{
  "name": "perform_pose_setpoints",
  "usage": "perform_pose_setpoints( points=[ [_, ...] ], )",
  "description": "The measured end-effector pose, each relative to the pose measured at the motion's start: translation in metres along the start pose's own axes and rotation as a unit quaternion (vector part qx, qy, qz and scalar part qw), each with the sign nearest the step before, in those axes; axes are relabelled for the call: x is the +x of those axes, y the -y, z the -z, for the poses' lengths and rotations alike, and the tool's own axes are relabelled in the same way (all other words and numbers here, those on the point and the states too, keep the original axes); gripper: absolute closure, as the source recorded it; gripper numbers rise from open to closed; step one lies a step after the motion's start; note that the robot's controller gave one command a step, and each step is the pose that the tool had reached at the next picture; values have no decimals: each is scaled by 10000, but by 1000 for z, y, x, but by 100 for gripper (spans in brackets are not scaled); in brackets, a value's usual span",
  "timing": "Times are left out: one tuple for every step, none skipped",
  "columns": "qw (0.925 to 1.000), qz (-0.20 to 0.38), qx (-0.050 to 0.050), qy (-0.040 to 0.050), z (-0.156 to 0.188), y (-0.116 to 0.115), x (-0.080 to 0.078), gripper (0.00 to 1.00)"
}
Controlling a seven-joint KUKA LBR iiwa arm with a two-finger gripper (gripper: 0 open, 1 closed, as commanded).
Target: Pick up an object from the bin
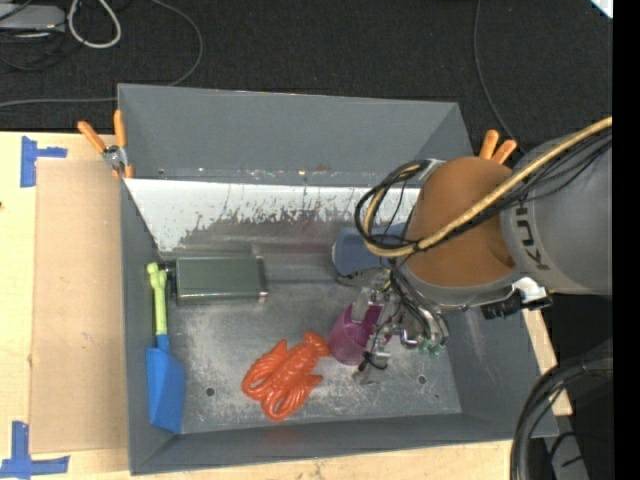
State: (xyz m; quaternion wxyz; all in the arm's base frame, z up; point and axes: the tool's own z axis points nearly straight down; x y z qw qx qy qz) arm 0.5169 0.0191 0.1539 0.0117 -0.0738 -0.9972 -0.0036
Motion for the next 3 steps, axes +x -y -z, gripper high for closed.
perform_pose_setpoints(
  points=[
    [9903,1392,-4,28,21,-36,22,0],
    [9999,105,-8,56,26,-23,2,0],
    [9905,1379,-4,9,27,-31,18,0]
  ],
)
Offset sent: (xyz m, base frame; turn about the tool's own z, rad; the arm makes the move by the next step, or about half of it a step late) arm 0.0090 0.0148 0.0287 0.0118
